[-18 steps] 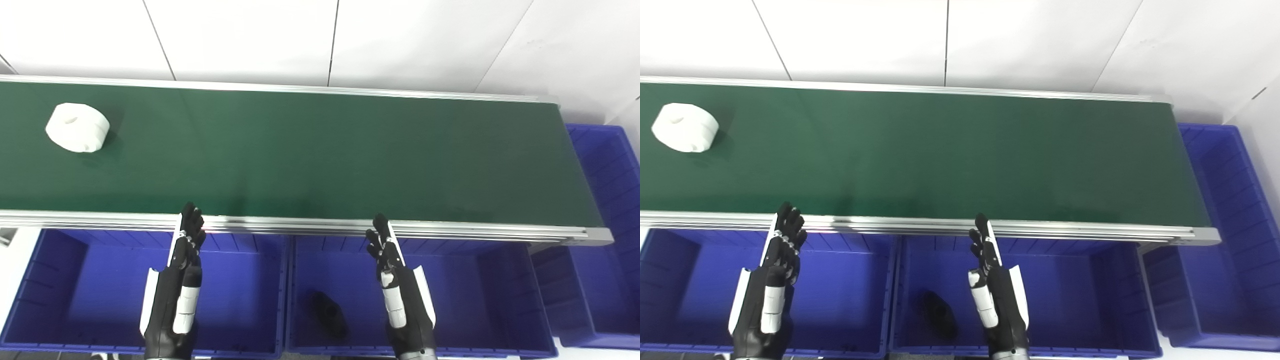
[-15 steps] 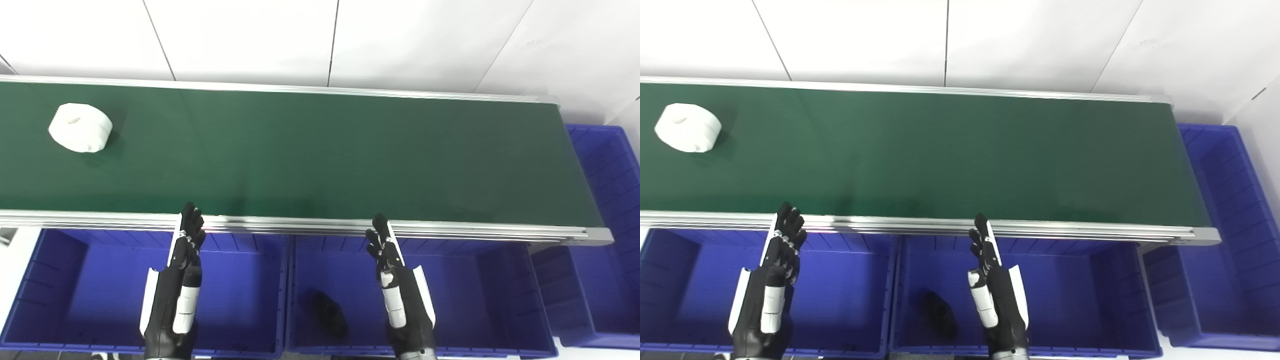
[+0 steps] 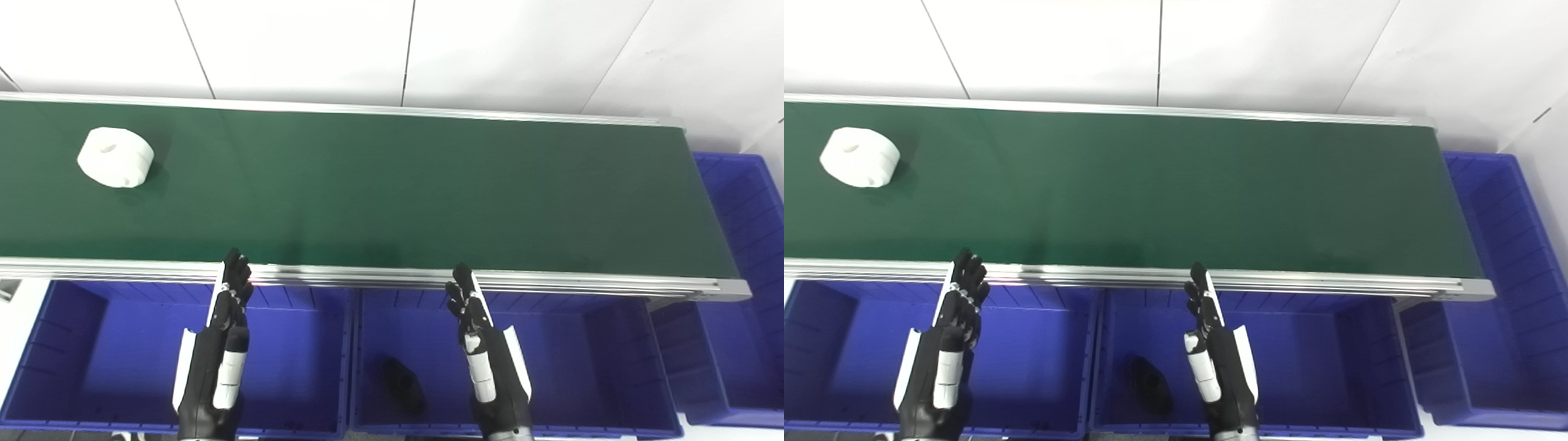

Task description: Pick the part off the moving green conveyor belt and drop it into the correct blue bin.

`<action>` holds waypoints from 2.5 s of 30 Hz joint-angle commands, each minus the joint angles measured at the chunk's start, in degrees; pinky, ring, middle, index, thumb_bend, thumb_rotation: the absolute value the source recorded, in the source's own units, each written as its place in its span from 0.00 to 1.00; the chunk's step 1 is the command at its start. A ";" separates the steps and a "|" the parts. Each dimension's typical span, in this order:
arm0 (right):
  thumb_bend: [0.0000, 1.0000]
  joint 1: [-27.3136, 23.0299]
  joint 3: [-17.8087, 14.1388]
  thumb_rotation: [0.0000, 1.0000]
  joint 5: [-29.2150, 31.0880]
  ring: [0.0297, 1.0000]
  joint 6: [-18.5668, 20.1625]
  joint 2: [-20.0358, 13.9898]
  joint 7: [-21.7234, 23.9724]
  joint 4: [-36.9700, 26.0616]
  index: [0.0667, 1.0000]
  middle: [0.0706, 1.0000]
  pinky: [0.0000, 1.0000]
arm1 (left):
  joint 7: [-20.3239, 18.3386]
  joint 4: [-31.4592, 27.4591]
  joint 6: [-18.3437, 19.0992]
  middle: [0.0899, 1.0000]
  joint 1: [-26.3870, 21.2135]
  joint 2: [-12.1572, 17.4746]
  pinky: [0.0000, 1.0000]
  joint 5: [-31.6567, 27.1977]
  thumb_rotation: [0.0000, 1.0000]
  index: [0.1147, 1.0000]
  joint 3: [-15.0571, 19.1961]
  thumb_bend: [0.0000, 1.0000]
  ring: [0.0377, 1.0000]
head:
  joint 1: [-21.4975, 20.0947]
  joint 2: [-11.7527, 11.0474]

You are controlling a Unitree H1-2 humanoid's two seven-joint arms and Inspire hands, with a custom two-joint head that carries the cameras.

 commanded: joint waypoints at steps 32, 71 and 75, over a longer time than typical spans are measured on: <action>0.78 -0.63 -5.08 1.00 7.57 1.00 -11.69 -2.39 3.95 8.84 1.00 1.00 1.00 | 9.19 11.68 -11.91 1.00 -1.61 -3.21 0.97 11.25 0.91 1.00 -5.81 0.81 0.97 | 17.29 -14.32; 0.74 -3.77 -7.02 1.00 10.40 1.00 -16.43 -1.45 8.07 16.71 1.00 1.00 1.00 | 14.85 -3.99 -4.78 0.79 -22.35 8.08 0.43 30.70 0.33 0.69 -6.96 0.94 0.72 | 18.86 -20.34; 0.73 -4.25 -7.30 1.00 9.87 1.00 -17.07 -1.14 8.17 17.43 1.00 1.00 1.00 | 7.42 -3.29 -0.47 0.83 -31.20 12.79 0.61 32.26 0.26 0.70 -2.66 1.00 0.80 | 18.40 -20.30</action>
